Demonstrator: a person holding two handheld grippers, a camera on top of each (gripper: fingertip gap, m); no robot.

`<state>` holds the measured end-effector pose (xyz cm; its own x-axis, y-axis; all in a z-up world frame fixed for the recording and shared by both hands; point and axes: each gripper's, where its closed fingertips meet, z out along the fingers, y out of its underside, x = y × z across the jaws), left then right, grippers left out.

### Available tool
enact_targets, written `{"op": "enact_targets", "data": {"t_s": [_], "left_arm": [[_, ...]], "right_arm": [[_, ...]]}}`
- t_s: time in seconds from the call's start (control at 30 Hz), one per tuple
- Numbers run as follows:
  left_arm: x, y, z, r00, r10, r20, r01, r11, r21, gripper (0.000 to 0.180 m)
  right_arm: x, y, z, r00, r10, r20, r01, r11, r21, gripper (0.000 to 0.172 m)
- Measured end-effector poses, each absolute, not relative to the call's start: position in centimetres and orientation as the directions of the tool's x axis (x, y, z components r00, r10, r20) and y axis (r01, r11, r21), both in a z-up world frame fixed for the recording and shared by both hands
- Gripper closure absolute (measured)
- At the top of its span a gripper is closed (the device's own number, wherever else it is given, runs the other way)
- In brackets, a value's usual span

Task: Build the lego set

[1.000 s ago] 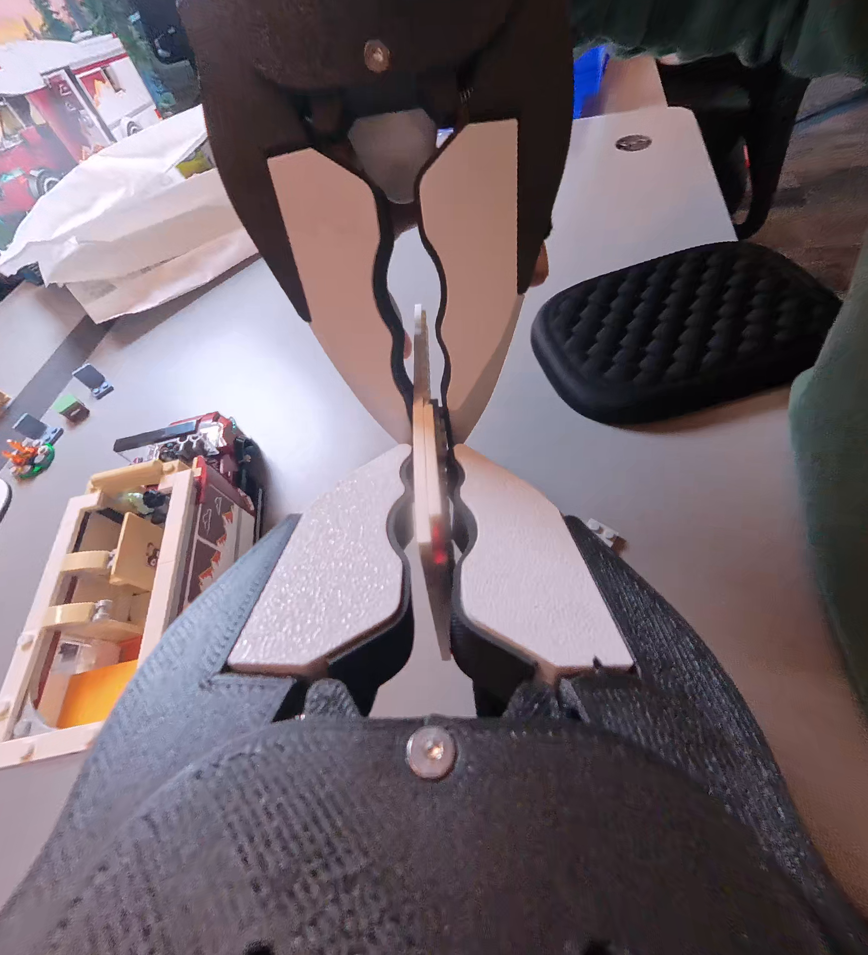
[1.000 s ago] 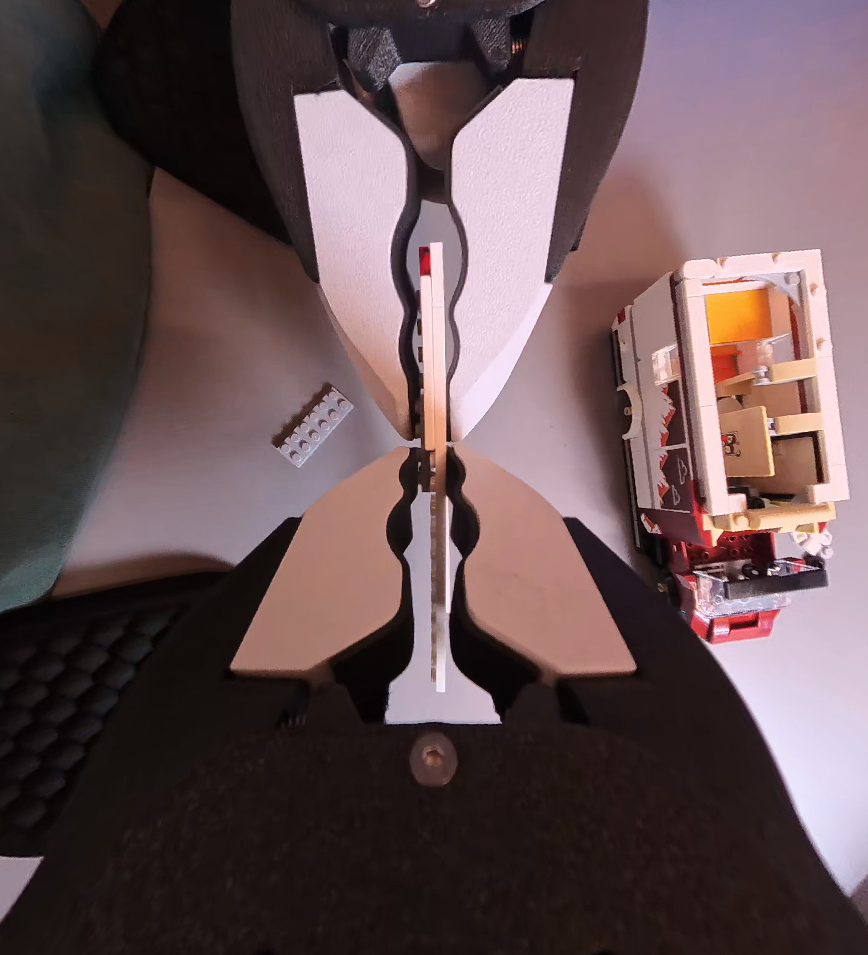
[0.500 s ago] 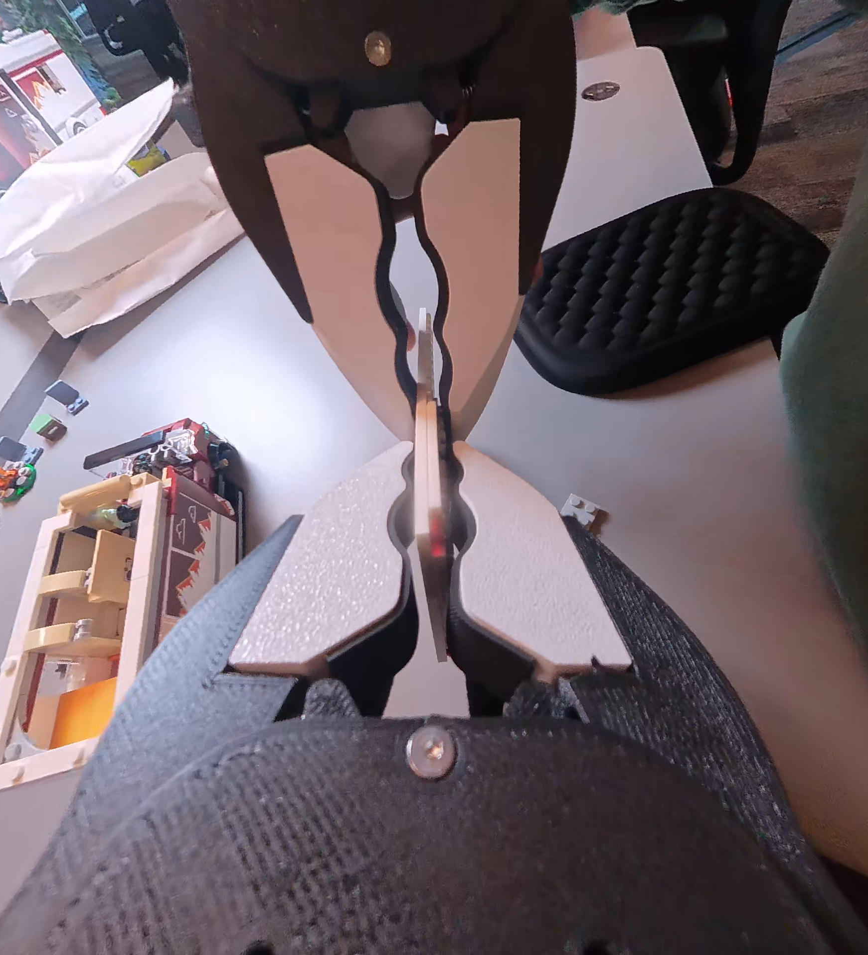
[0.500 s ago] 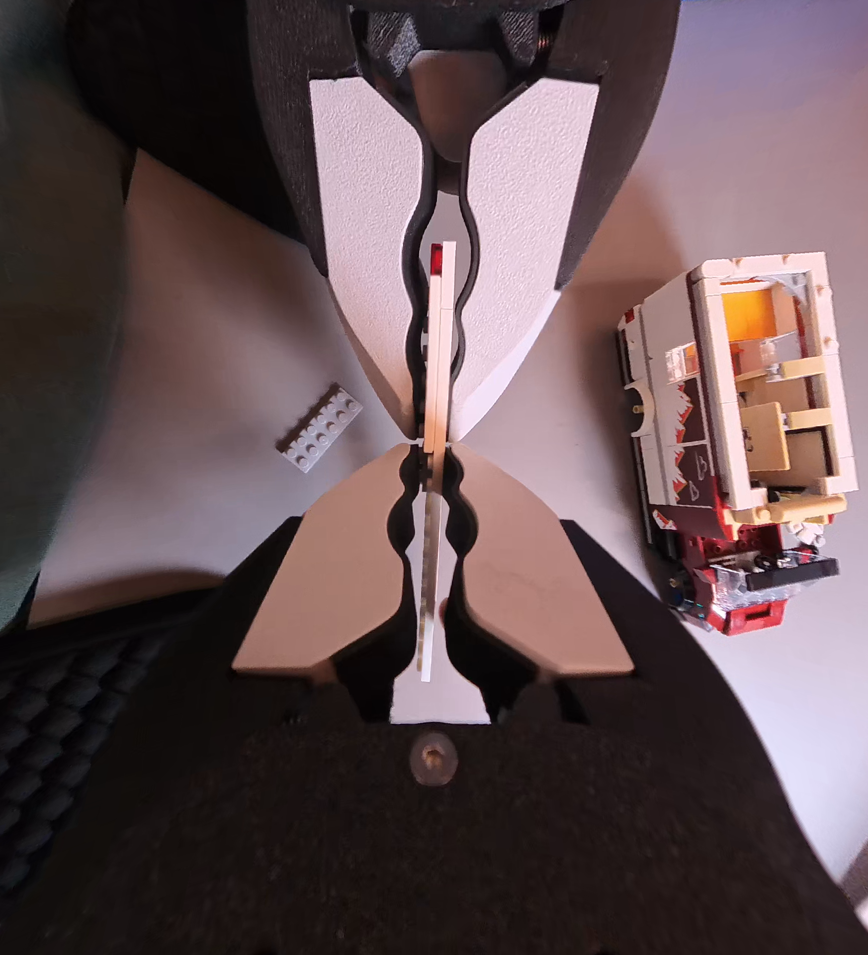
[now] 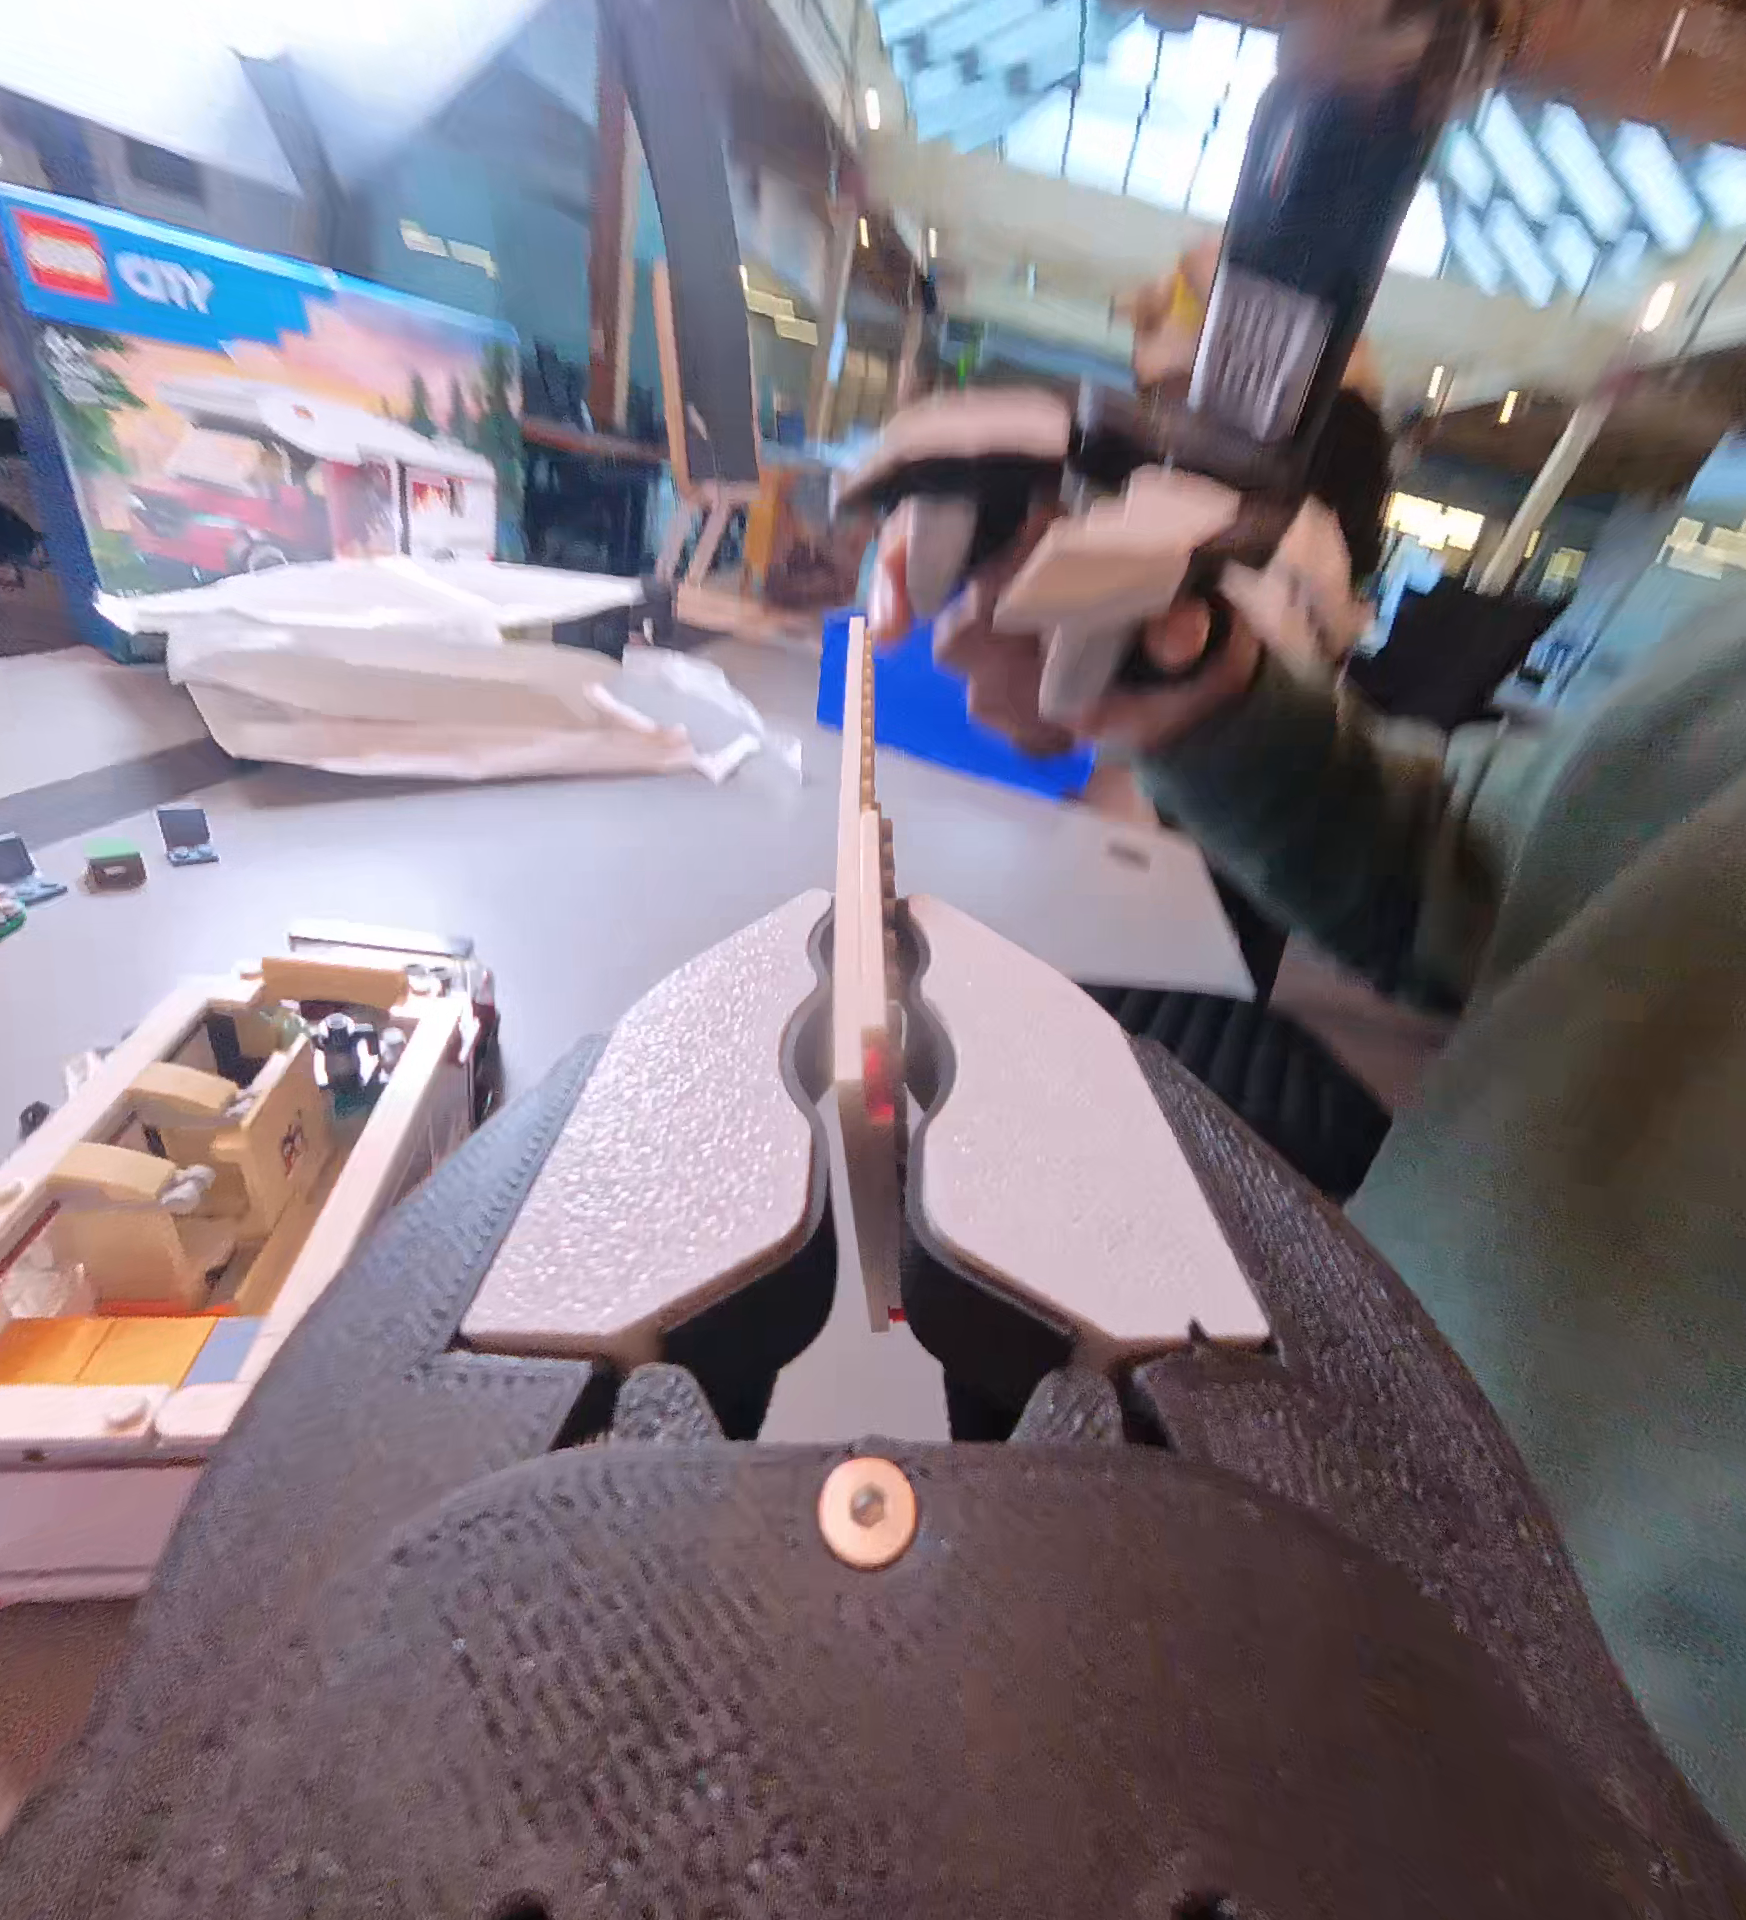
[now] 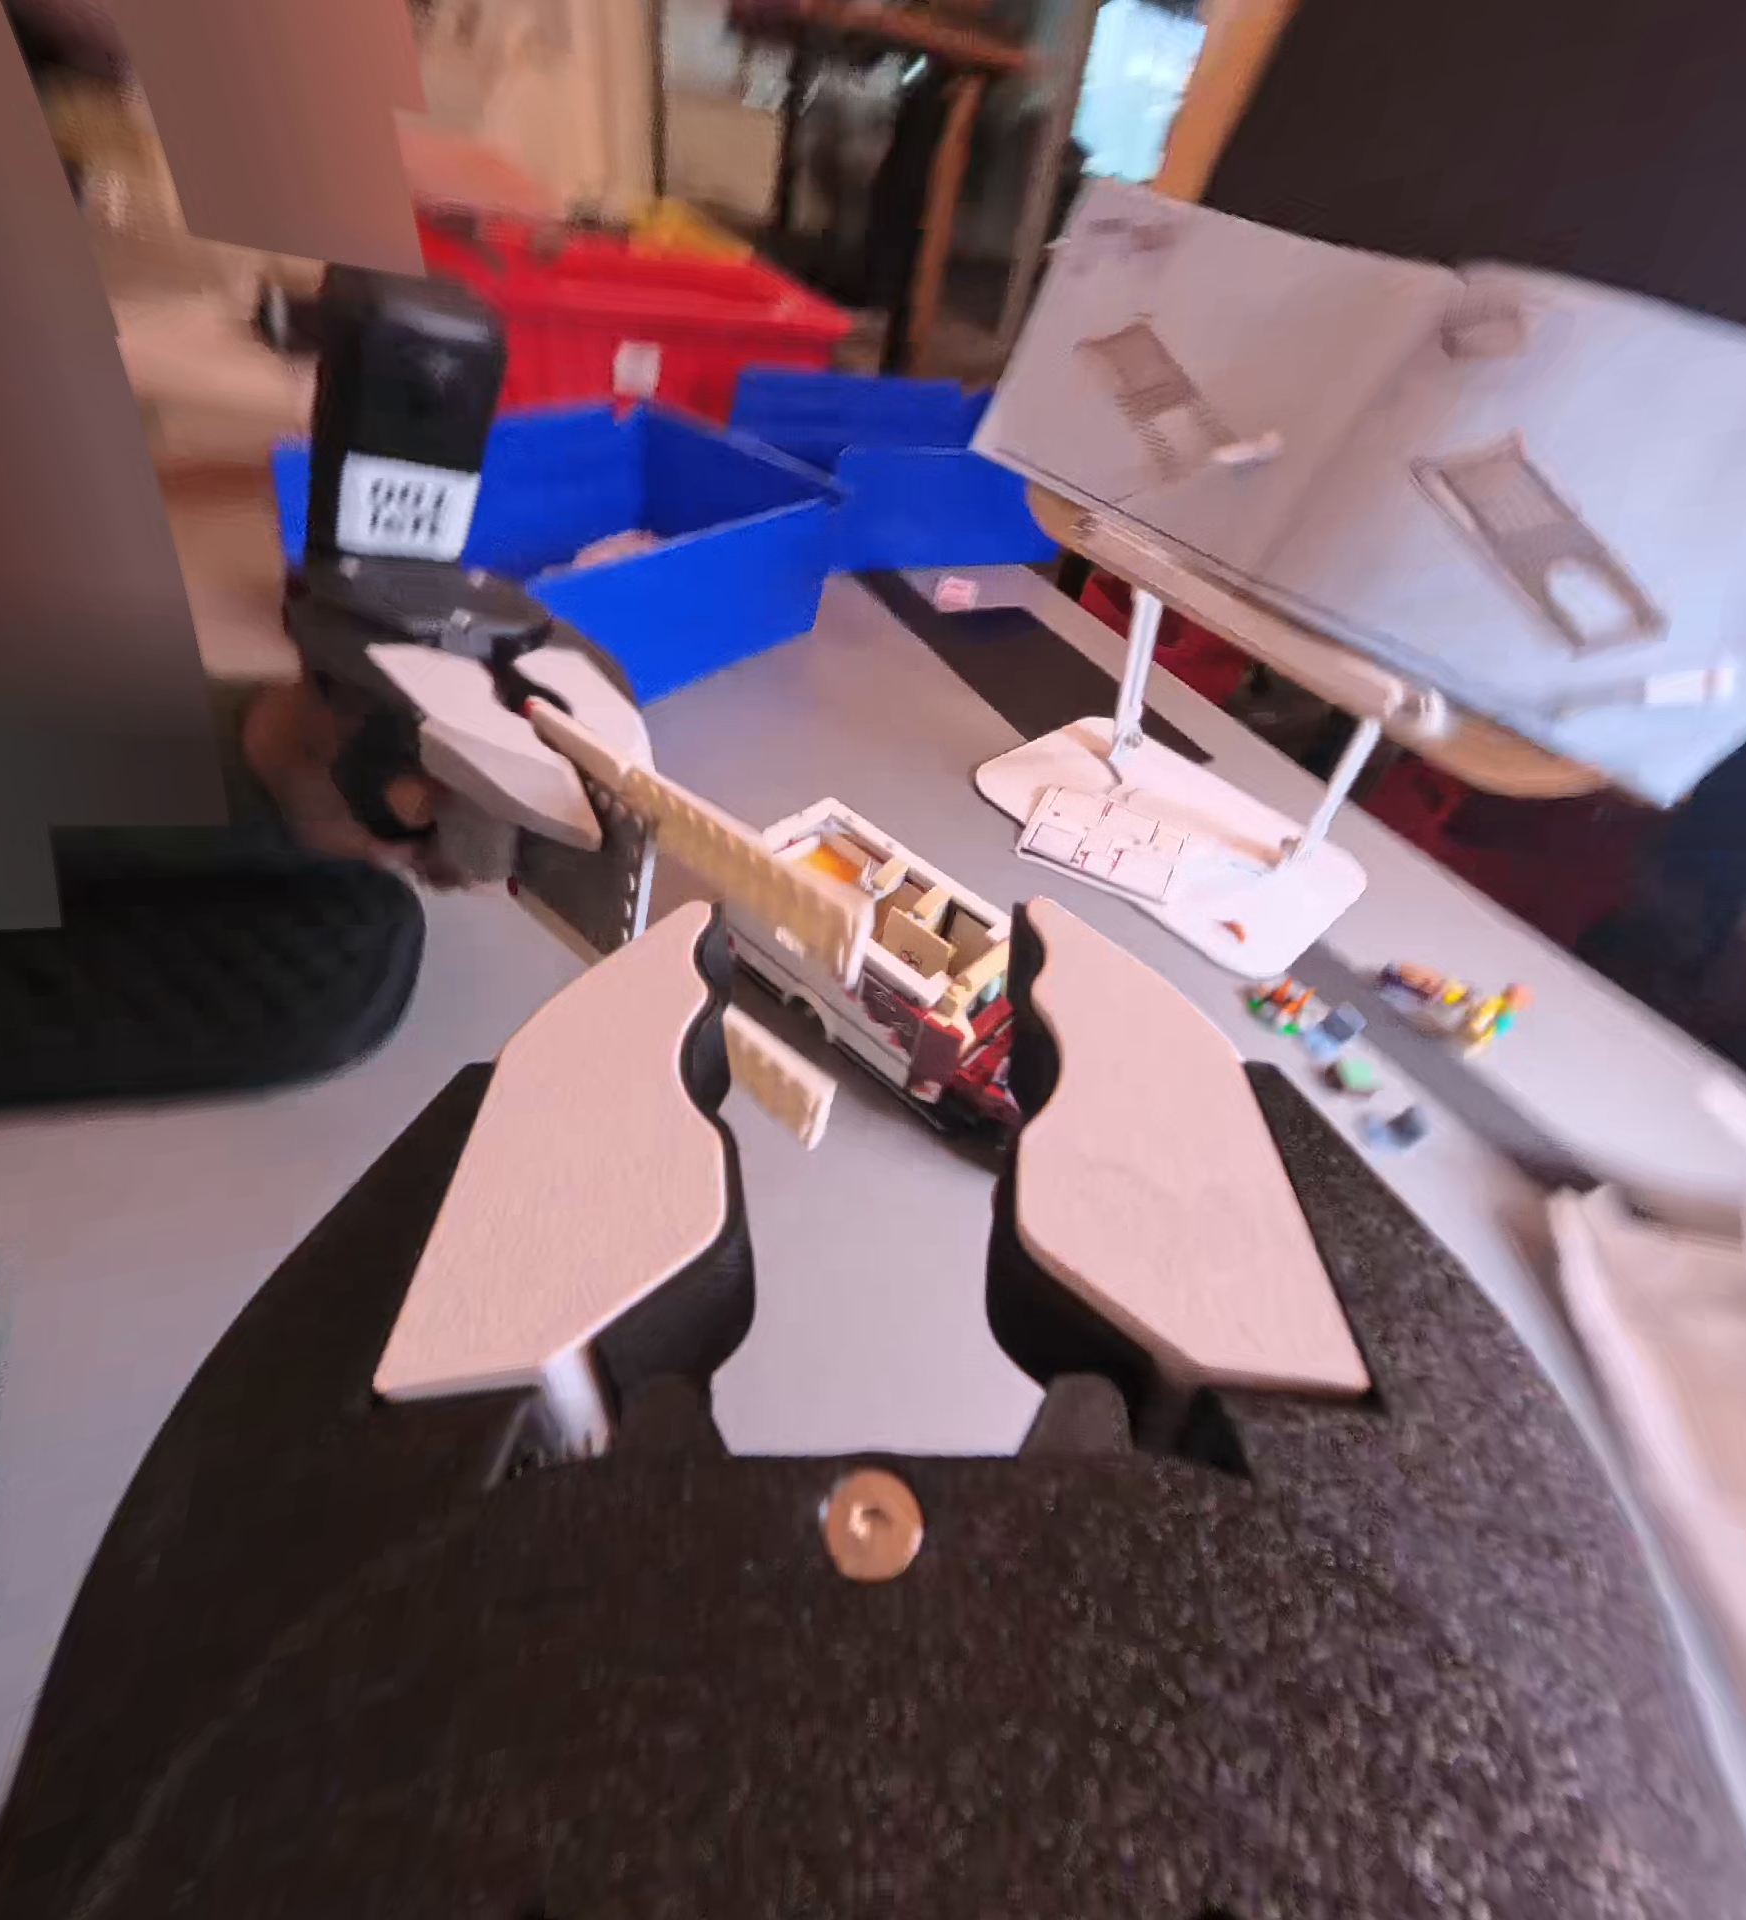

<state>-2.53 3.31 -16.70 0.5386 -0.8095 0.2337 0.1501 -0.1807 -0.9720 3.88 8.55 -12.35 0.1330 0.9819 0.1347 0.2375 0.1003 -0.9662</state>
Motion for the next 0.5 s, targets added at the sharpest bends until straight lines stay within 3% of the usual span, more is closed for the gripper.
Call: {"op": "enact_targets", "data": {"t_s": [0.1, 0.2, 0.33, 0.5], "left_arm": [[-3.4, 3.6, -13.9, 0.497, -0.809, 0.313, 0.336, -0.153, -0.929, 0.172], [-2.8, 3.2, -11.5, 0.376, -0.848, 0.374, 0.466, -0.175, -0.867, 0.172], [-1.7, 3.0, -9.8, 0.257, -0.882, 0.395, 0.556, -0.2, -0.807, 0.172], [-1.3, 2.9, -9.8, 0.264, -0.893, 0.365, 0.564, -0.164, -0.809, 0.172]], "right_arm": [[3.4, 8.4, -15.3, 0.169, 0.976, -0.14, 0.071, -0.153, -0.986, 0.121], [0.8, 4.8, -16.3, -0.029, 0.957, -0.29, 0.02, -0.29, -0.957, 0.121], [-0.9, 1.9, -13.2, -0.22, 0.915, -0.337, -0.045, -0.355, -0.934, 0.135], [-1.4, 2.2, -12.1, -0.222, 0.919, -0.327, -0.076, -0.35, -0.934, 0.163]]}}
